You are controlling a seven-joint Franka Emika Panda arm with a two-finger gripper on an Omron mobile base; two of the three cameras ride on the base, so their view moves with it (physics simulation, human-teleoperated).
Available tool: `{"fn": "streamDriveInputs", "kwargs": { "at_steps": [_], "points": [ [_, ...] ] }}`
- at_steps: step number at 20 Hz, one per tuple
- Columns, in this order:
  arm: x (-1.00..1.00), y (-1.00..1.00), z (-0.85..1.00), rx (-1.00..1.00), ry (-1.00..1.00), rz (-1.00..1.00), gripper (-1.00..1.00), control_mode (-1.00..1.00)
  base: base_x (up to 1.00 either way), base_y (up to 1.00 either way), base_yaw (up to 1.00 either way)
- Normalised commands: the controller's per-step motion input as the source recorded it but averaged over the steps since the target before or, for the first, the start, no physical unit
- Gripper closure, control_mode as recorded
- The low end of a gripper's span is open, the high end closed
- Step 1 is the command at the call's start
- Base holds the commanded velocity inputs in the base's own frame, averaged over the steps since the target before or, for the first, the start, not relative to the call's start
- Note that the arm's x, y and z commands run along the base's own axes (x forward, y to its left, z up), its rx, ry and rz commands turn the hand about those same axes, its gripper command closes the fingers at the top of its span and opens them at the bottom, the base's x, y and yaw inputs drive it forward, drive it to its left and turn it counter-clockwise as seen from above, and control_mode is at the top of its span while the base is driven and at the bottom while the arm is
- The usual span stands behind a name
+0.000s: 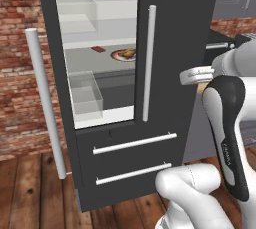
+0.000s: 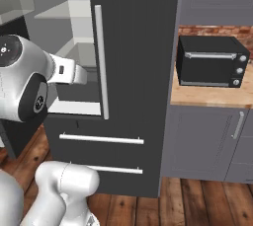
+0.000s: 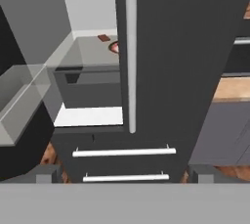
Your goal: Retrieve the chicken drumstick from the fridge and place it on the saucepan with marinade on the stove.
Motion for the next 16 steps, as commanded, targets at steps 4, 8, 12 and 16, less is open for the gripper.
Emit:
{"fn": "streamDriveInputs", "kwargs": {
  "at_steps": [4,8,12,16],
  "points": [
    [0.63,0.08,0.0,0.0,0.0,0.0,-1.0,-1.0,0.0,0.0,0.0],
    [0.6,0.05,0.0,0.0,-0.01,0.0,-1.0,-1.0,0.0,0.0,0.0],
    [0.58,0.01,-0.02,0.0,-0.07,0.0,-1.0,-1.0,0.0,0.0,0.0],
    [0.58,0.02,-0.03,0.0,-0.06,0.0,-1.0,-1.0,0.0,0.0,0.0]
  ]
}}
